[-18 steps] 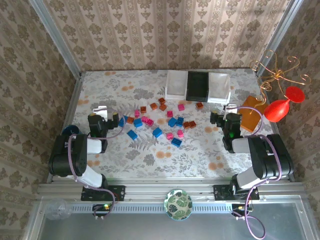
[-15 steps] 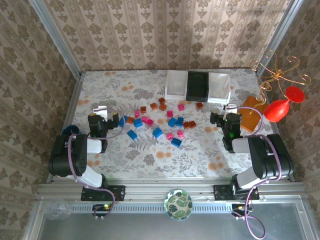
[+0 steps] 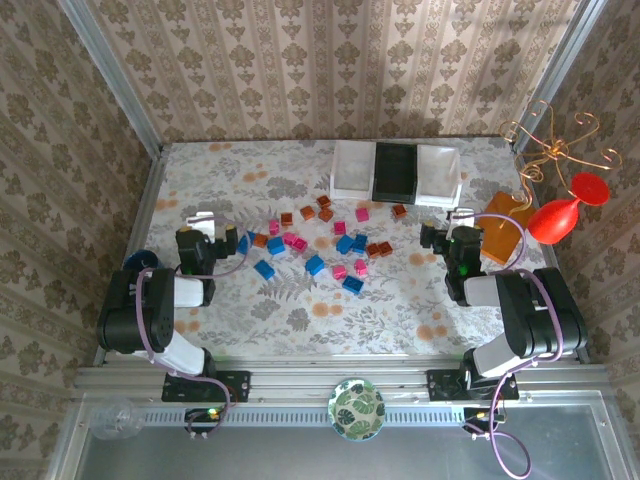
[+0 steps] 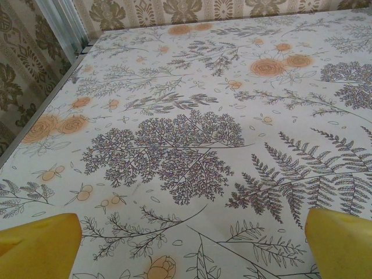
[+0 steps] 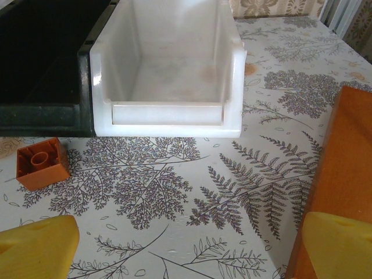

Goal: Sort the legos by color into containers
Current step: Move the container to the top-center of the table.

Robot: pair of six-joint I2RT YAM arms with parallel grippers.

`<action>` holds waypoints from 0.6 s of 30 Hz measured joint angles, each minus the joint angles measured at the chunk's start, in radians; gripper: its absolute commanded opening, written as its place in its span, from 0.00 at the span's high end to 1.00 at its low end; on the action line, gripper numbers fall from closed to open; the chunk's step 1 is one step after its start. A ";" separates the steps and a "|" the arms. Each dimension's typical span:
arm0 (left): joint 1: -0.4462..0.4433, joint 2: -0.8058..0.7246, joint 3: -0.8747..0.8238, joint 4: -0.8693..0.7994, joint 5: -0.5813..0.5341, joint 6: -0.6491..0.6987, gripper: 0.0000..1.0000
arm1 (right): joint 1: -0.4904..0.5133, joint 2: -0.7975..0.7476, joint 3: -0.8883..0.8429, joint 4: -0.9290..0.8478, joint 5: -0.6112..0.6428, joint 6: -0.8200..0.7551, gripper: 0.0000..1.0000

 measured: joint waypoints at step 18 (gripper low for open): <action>0.000 0.000 0.000 0.000 0.000 0.006 0.00 | 0.000 0.000 0.000 0.000 0.000 0.000 0.00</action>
